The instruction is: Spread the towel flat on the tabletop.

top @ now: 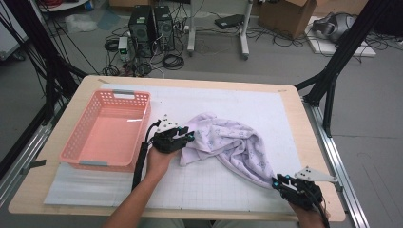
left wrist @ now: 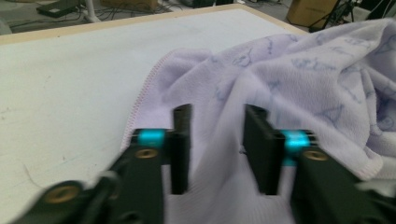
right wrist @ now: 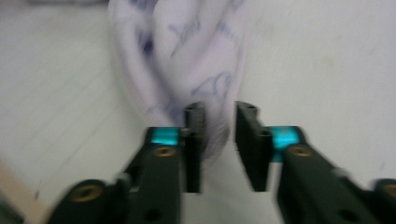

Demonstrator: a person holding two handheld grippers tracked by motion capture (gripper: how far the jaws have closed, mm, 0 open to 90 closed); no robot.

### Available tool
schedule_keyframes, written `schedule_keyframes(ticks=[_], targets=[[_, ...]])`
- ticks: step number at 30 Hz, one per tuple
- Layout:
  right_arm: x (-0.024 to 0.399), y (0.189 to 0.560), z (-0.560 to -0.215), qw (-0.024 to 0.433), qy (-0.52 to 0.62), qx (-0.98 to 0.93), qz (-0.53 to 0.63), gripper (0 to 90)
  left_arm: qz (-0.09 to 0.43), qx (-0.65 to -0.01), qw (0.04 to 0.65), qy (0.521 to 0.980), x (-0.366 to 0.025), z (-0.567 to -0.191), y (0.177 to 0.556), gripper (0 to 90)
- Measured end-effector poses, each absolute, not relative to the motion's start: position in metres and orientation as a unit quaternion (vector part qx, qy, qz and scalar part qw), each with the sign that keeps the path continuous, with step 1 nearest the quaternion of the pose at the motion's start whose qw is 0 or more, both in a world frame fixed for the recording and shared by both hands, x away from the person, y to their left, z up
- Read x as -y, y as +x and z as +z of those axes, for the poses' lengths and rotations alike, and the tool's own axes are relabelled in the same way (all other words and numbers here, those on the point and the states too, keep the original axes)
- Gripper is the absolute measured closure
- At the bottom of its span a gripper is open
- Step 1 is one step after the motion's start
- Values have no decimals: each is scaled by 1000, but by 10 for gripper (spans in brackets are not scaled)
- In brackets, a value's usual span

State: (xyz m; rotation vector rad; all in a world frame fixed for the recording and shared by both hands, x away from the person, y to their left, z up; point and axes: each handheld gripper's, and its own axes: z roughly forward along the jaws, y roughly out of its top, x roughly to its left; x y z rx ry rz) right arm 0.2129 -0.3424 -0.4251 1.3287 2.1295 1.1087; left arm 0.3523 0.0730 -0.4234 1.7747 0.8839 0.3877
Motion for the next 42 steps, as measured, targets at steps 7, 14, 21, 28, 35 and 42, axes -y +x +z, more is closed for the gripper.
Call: schedule_keyframes(ticks=[7,14,21,28,35,42], targets=[[318,277,-408,220,473,-738,428,442,148,-365,524,755,-69,-427,351,372],[269,325,-434,166,461,-786,376,440,147,-365,525,755,-72,-428,352,364],[275,302,-435,135,443,-808,365,740,144,-367,527,753,-73,-427,352,365],[294,240,-429,125,408,-823,375,742,139,-365,530,753,-73,-428,350,373],[315,231,-414,145,418,-790,424,531,127,-362,527,758,-69,-432,352,409],[318,291,-382,191,423,-754,464,483,114,-379,498,772,-69,-440,357,395]])
